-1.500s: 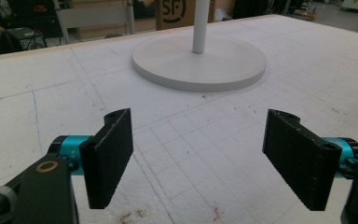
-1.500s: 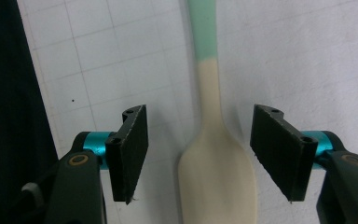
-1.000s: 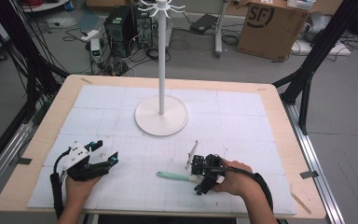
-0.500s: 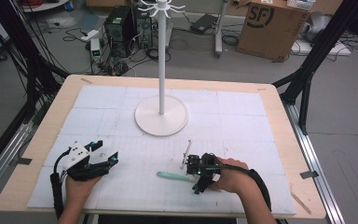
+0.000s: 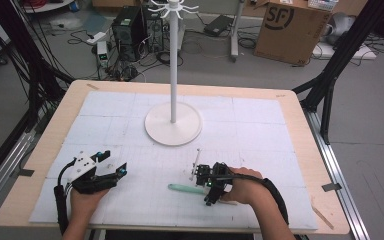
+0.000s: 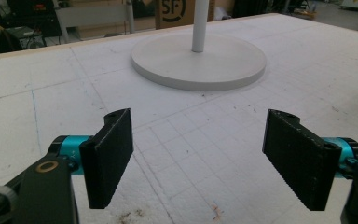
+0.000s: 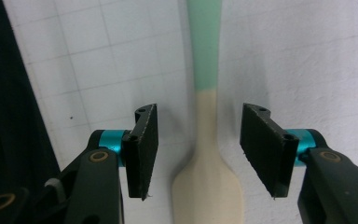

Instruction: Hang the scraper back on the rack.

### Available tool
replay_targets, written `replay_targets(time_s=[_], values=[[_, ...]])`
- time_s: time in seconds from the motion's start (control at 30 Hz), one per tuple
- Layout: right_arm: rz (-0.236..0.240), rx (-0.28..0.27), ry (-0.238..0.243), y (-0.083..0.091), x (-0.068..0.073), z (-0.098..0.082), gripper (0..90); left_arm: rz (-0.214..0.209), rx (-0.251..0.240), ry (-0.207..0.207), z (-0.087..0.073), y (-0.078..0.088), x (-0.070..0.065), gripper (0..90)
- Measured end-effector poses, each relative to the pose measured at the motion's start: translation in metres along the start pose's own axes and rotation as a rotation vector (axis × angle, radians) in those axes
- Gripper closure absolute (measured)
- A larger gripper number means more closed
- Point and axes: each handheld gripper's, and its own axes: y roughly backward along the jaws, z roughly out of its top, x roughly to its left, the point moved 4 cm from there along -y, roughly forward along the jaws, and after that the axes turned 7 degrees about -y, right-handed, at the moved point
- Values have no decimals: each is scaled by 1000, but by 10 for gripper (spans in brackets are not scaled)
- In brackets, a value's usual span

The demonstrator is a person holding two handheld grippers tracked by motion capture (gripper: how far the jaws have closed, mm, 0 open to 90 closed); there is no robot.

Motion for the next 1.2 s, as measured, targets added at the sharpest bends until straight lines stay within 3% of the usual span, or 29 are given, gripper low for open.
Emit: replay_targets(time_s=[0.5,0.67,0.73,1.2], values=[[0,5,-3,-3,1,2,547,1,0,1,0,0,0,250],[-18,7,27,-3,-1,3,577,2,2,0,0,0,0,250],[-14,6,8,-3,0,4,588,1,1,0,0,0,0,250],[-18,10,21,-3,0,6,635,1,1,0,0,0,0,250]])
